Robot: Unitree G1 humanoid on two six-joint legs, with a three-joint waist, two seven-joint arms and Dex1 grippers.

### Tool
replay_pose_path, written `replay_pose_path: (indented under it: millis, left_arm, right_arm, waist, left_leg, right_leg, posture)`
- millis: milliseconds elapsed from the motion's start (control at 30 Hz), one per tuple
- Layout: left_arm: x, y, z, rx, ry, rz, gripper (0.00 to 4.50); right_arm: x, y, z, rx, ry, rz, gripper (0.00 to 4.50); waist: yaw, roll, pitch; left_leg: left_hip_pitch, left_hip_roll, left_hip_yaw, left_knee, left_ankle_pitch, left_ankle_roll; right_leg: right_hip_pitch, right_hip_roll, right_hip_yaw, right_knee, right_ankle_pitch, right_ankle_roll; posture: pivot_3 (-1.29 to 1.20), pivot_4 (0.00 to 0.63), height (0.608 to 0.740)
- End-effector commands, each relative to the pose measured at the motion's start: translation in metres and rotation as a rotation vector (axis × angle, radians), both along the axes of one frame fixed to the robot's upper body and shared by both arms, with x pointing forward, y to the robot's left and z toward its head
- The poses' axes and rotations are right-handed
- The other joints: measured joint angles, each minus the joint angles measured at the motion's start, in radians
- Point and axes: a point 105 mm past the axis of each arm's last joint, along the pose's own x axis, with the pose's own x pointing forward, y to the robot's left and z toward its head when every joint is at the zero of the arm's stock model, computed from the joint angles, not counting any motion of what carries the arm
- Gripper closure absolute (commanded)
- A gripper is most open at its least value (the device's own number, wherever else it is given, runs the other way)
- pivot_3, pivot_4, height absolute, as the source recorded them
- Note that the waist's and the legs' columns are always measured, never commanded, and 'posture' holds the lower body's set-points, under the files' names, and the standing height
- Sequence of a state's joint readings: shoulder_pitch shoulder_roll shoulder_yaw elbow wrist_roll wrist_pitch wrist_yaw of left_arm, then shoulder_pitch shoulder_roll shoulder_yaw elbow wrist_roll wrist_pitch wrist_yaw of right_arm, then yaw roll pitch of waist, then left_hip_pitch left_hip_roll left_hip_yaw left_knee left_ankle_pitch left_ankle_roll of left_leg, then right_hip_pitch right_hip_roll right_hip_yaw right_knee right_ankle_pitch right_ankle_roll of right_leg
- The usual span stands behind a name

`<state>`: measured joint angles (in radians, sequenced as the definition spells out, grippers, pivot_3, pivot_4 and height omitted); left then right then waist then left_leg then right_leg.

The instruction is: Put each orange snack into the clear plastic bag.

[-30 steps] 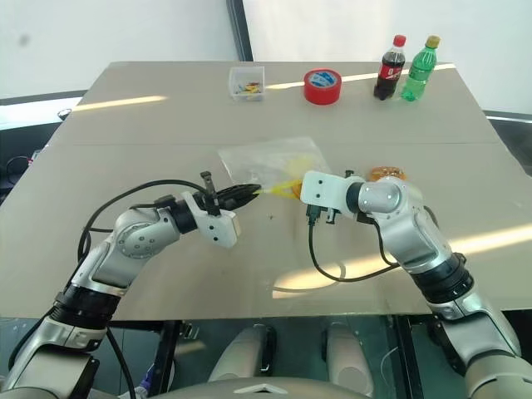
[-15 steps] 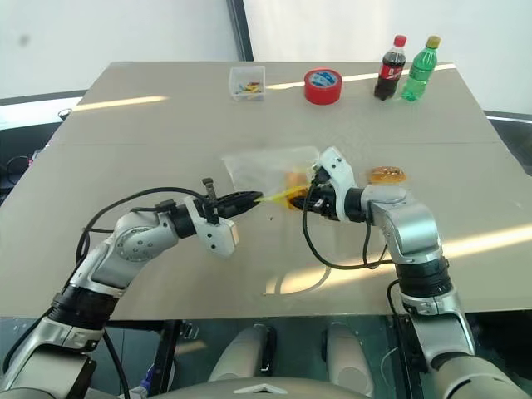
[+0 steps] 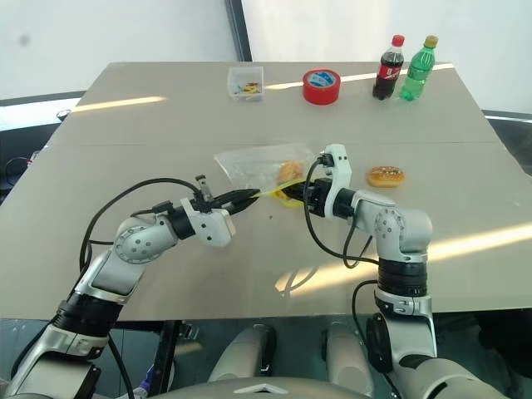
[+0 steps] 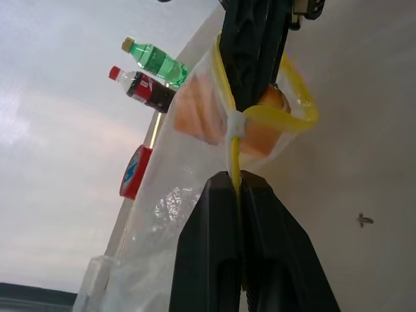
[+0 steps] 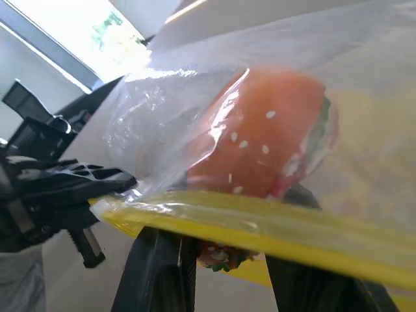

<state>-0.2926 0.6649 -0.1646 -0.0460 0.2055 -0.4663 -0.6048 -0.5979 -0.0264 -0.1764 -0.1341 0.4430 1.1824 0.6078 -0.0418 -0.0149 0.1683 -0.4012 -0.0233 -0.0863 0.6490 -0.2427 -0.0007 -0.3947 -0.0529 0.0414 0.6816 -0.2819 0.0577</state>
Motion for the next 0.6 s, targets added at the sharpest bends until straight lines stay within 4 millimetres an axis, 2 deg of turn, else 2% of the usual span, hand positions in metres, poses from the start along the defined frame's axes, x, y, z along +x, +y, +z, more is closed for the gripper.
replay_pose_path:
  millis: [33,133,267,367,433,467,533,600]
  left_arm:
    - [-0.002,0.002,0.013,-0.043,-0.014,0.011,4.50]
    - [0.001,0.004,0.015,-0.074,0.009,0.030,4.50]
    - [0.010,0.010,0.022,-0.178,0.090,0.091,4.50]
    - [0.012,0.014,0.022,-0.259,0.179,0.111,4.50]
    - [0.013,0.016,0.022,-0.295,0.221,0.119,4.50]
    - [0.015,0.018,0.023,-0.314,0.238,0.134,4.50]
    - [0.018,0.022,0.024,-0.330,0.254,0.157,4.50]
    - [0.023,0.026,0.027,-0.369,0.271,0.191,4.50]
  right_arm:
    - [-0.002,0.005,0.012,0.039,-0.057,0.027,3.08]
    - [0.007,0.001,0.005,-0.087,-0.115,-0.033,2.13]
    - [0.026,-0.013,-0.006,-0.366,-0.269,-0.170,0.19]
    - [0.032,-0.017,-0.002,-0.386,-0.282,-0.221,0.19]
    - [0.032,-0.018,-0.006,-0.381,-0.229,-0.230,0.19]
    - [0.034,-0.019,-0.002,-0.381,-0.266,-0.248,0.19]
    - [0.027,-0.015,0.009,-0.397,-0.375,-0.197,0.19]
    - [0.017,-0.011,0.016,-0.355,-0.390,-0.130,0.19]
  waist:
    - [0.001,0.000,0.000]
    - [0.000,0.000,0.000]
    - [0.000,0.000,0.000]
    - [-0.002,0.000,0.000]
    - [-0.003,0.000,0.000]
    - [-0.003,0.000,0.000]
    - [-0.001,0.000,0.000]
    - [0.000,0.000,0.000]
  left_leg:
    - [0.000,0.000,0.000,0.000,0.000,0.000]
    - [0.000,0.000,0.000,0.000,0.000,0.000]
    - [0.000,-0.001,0.000,0.000,0.000,0.000]
    - [0.000,0.000,0.000,0.000,0.000,0.000]
    - [0.000,0.000,0.000,0.000,0.000,0.000]
    - [0.000,0.000,0.000,0.000,0.000,0.000]
    - [0.000,0.001,0.000,0.000,0.000,0.000]
    - [0.000,0.000,0.000,0.000,0.000,0.000]
  right_leg:
    - [0.000,0.000,0.000,0.000,0.000,0.000]
    - [0.000,0.000,0.000,0.000,0.000,0.000]
    - [0.000,0.000,0.000,0.000,0.000,0.000]
    - [0.000,0.000,0.000,0.000,0.000,0.000]
    - [0.000,0.000,0.000,0.000,0.000,0.000]
    - [0.000,0.000,0.000,0.000,0.000,0.000]
    - [0.000,0.000,0.000,0.000,0.000,0.000]
    - [0.000,0.000,0.000,0.000,0.000,0.000]
  posture:
    - [0.00,0.150,0.740]
    - [0.00,0.150,0.740]
    - [0.00,0.150,0.740]
    - [0.00,0.150,0.740]
    - [0.00,0.150,0.740]
    - [0.00,0.150,0.740]
    - [0.00,0.150,0.740]
    - [0.00,0.150,0.740]
